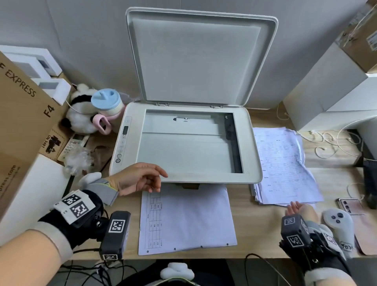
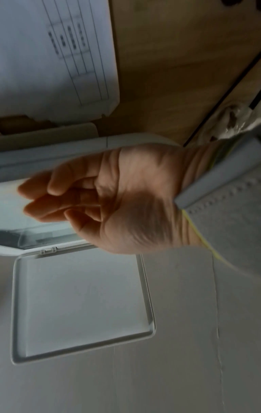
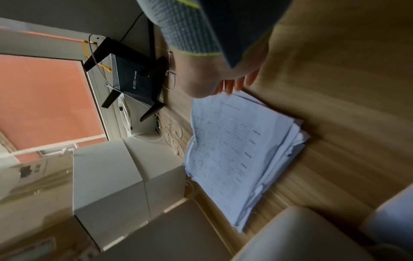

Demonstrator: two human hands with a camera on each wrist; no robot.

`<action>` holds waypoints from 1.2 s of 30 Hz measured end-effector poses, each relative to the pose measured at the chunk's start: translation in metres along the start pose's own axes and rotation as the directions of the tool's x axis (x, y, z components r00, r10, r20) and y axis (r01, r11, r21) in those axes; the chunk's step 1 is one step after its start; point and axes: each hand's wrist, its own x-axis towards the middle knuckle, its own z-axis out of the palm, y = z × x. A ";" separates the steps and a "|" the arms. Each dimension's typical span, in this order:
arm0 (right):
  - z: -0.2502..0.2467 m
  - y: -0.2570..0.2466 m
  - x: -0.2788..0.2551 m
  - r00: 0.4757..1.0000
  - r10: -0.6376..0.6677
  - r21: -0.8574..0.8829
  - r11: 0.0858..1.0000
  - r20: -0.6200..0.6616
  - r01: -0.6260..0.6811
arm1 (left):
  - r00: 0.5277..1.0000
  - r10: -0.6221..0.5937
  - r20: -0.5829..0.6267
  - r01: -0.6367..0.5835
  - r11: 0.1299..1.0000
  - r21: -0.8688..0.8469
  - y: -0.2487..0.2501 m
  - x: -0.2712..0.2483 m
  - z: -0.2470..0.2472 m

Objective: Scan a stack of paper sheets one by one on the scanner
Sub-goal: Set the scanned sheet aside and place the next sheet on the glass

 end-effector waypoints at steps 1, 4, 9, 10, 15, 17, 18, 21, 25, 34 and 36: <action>0.004 0.006 -0.004 0.998 0.034 0.023 0.999 0.044 -0.035 | 0.999 -0.027 0.025 0.027 1.000 0.008 -0.005 -0.001 0.001; 0.022 0.025 -0.026 0.965 0.149 -0.076 0.988 0.218 -0.136 | 0.995 -0.073 0.065 0.072 0.997 0.012 -0.018 -0.004 -0.001; 0.047 0.054 -0.046 0.931 0.202 -0.362 0.929 0.305 -0.084 | 0.978 -0.185 0.097 0.175 0.979 0.103 -0.034 -0.007 -0.004; 0.052 0.060 -0.048 0.932 0.189 -0.414 0.909 0.311 -0.046 | 0.976 -0.207 0.061 0.200 0.974 0.103 -0.040 -0.005 -0.005; 0.075 0.077 -0.054 0.942 0.111 -0.542 0.836 0.315 0.083 | 0.867 -0.287 -0.409 0.294 0.955 -0.047 -0.082 0.015 -0.015; 0.082 0.080 -0.053 0.952 0.086 -0.588 0.802 0.294 0.109 | 0.774 -0.335 -0.538 0.325 0.938 -0.117 -0.099 0.020 -0.022; 0.085 0.081 -0.054 0.952 0.090 -0.602 0.791 0.291 0.109 | 0.742 -0.366 -0.561 0.340 0.928 -0.154 -0.104 0.021 -0.024; 0.092 0.084 -0.057 0.952 0.130 -0.628 0.775 0.277 0.077 | 0.728 -0.424 -0.539 0.342 0.906 -0.250 -0.110 0.024 -0.022; 0.097 0.089 -0.059 0.952 0.145 -0.662 0.746 0.270 0.074 | 0.750 -0.428 -0.504 0.416 0.898 -0.143 -0.107 0.024 -0.015; 0.085 0.086 -0.061 0.921 0.187 -0.685 0.721 0.342 0.107 | 0.823 -0.407 -0.396 0.459 0.887 0.043 -0.104 0.017 -0.014; 0.079 0.080 -0.067 0.901 0.177 -0.651 0.746 0.396 0.140 | 0.881 -0.355 -0.313 0.396 0.915 0.074 -0.095 0.011 -0.013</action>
